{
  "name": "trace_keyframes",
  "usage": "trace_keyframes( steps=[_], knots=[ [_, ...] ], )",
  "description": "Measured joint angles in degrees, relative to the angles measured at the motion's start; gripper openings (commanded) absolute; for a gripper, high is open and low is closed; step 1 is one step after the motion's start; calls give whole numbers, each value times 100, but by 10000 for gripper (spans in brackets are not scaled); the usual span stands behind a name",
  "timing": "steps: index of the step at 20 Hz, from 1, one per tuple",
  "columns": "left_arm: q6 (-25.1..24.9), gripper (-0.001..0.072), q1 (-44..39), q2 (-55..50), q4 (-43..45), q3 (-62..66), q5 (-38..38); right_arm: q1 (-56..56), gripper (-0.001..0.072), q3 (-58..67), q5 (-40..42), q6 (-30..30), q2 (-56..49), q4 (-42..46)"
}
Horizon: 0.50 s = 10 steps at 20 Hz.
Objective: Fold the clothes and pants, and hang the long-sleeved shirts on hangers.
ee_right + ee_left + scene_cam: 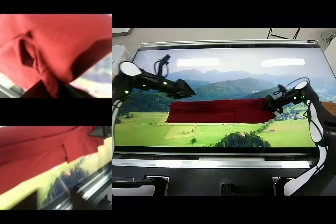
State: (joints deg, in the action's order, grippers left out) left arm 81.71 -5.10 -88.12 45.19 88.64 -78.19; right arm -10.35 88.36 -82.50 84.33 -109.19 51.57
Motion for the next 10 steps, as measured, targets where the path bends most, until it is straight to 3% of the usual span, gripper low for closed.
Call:
trace_keyframes(
  steps=[5,10],
  knots=[
    [-116,24,-981,-702,227,0,916,409,36,2,-151,317,1134,24],
    [369,24,-1845,-1633,247,-2,1530,957,37,2,-391,813,2559,42]
  ],
)
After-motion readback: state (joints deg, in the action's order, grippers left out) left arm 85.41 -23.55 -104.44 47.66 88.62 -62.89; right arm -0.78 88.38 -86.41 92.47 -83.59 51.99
